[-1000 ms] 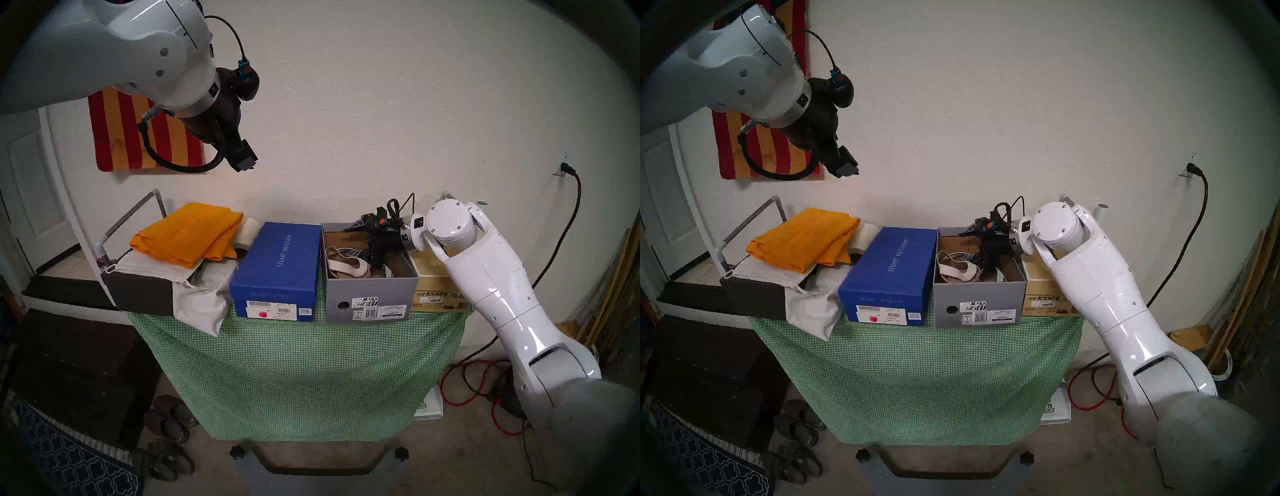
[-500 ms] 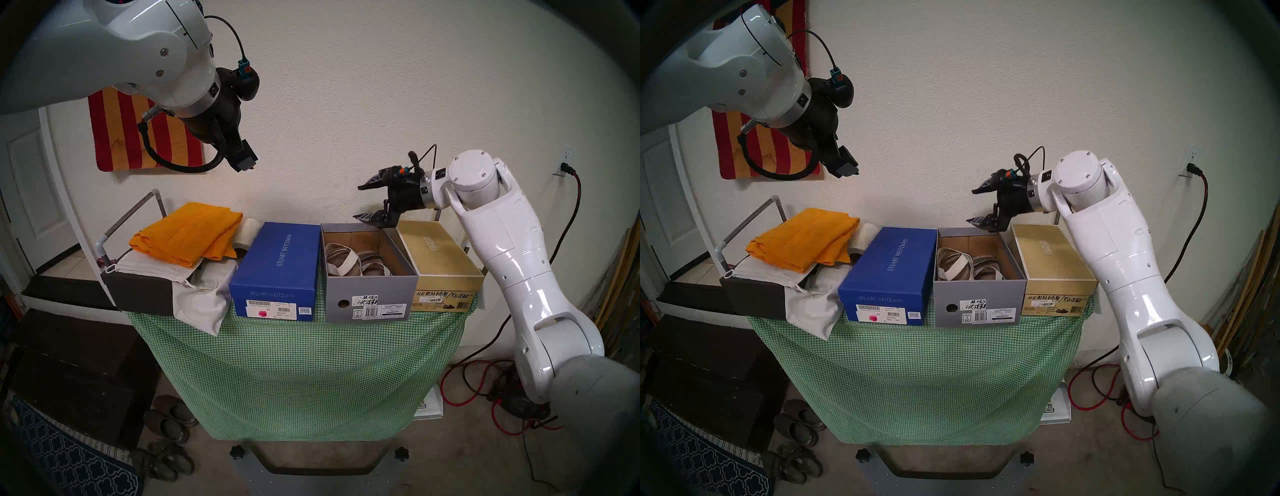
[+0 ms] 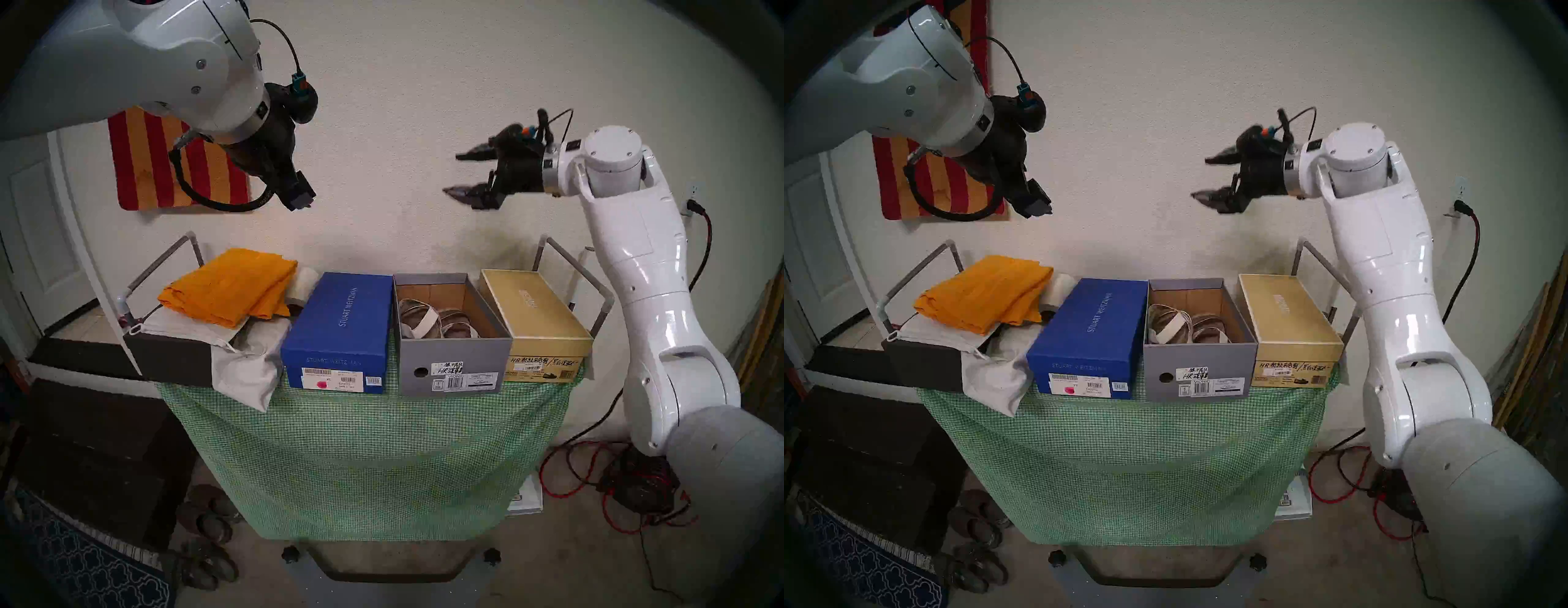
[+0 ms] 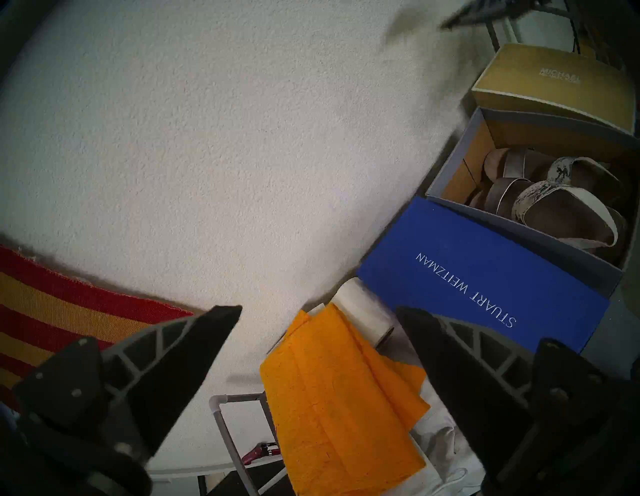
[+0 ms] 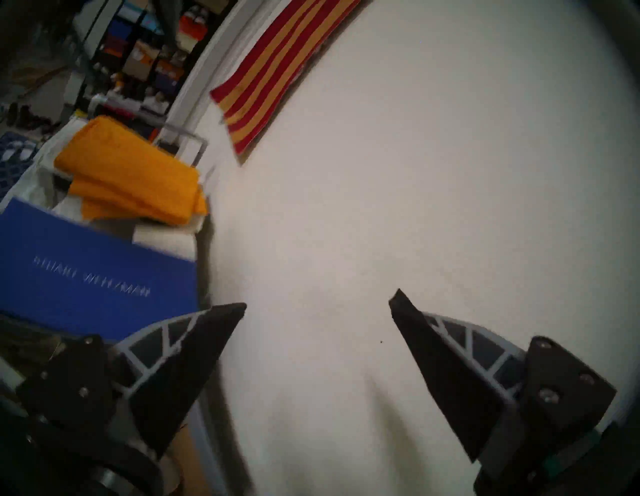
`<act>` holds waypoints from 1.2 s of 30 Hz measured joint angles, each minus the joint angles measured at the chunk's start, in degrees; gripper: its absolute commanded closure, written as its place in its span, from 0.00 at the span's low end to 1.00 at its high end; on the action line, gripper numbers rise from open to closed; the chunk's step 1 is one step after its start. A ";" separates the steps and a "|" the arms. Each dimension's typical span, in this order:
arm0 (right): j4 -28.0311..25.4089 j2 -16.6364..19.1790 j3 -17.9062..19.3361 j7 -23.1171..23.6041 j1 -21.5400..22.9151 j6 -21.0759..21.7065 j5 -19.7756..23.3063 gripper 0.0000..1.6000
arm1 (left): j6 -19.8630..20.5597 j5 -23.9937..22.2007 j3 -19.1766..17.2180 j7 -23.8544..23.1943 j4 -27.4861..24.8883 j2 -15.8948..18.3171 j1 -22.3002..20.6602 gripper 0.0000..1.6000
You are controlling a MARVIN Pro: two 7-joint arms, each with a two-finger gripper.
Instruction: Put shoes into shoe box
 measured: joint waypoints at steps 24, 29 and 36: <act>-12.09 0.07 25.09 -24.28 7.97 -3.31 17.32 0.00 | -1.44 -0.73 -0.62 -1.45 0.28 1.22 -0.37 0.00; -15.67 -2.56 30.31 -27.61 5.59 -3.31 21.13 0.00 | -5.41 -2.18 -0.56 -2.78 0.99 4.44 -1.58 0.00; -19.61 -6.45 34.14 -29.73 2.45 -2.25 24.77 0.00 | -9.34 -2.79 4.23 -2.14 -0.88 9.32 -3.83 0.00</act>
